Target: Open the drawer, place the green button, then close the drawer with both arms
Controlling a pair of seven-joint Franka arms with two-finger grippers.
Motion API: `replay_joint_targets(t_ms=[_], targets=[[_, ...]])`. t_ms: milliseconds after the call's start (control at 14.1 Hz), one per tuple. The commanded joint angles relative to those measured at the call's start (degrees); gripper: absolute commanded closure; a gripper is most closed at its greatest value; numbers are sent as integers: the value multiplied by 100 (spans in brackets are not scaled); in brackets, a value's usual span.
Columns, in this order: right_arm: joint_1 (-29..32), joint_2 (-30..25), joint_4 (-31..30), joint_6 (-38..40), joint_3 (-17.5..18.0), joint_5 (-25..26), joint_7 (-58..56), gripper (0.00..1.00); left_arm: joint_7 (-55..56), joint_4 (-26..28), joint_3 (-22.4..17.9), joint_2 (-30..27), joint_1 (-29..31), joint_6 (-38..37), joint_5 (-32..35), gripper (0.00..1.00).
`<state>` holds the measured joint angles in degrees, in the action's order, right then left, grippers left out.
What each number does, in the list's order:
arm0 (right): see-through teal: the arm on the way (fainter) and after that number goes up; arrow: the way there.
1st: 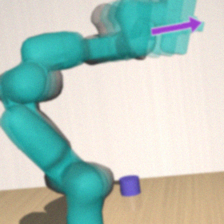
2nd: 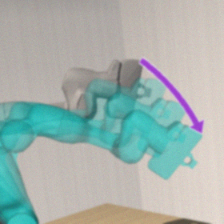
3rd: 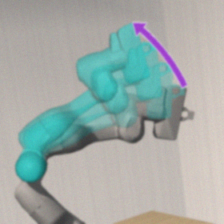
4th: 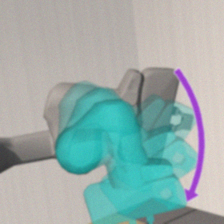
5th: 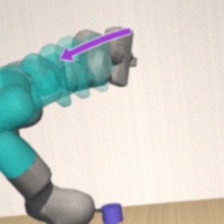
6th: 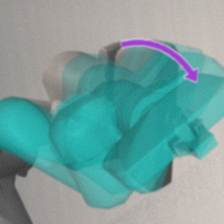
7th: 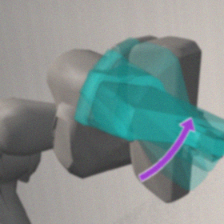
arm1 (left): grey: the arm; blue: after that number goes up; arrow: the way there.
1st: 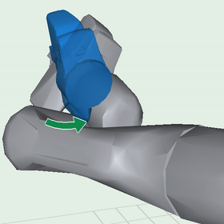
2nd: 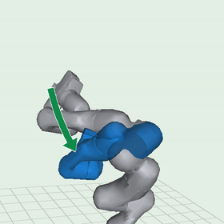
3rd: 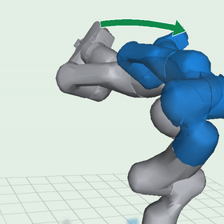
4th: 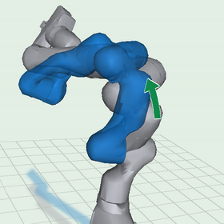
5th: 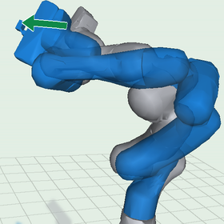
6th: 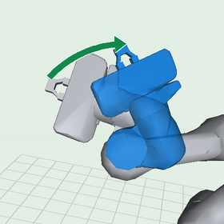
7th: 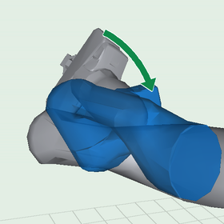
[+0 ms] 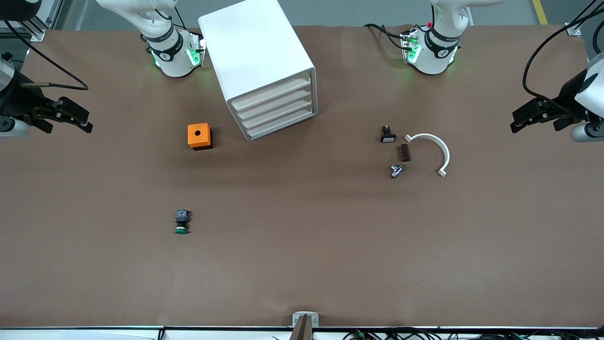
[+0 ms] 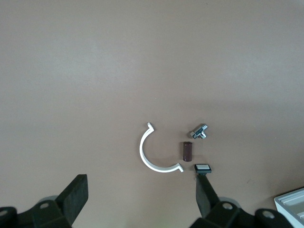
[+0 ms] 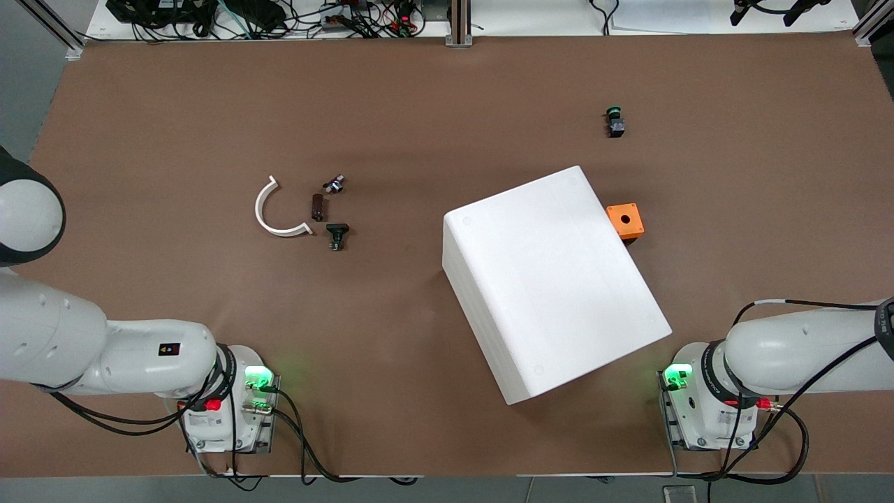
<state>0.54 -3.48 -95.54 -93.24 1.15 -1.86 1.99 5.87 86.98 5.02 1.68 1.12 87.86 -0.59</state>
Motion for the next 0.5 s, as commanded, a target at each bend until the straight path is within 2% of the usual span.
replay_joint_targets(t_ms=[0, 426], targets=[[51, -126, -105, 78, 17, -69, -49, 0, -86, -58, 17, 8, 46, -250, -63, 0], [95, -109, -52, 175, 8, -60, -58, 0, 28, -76, 43, 253, -304, -340, -335, 0]])
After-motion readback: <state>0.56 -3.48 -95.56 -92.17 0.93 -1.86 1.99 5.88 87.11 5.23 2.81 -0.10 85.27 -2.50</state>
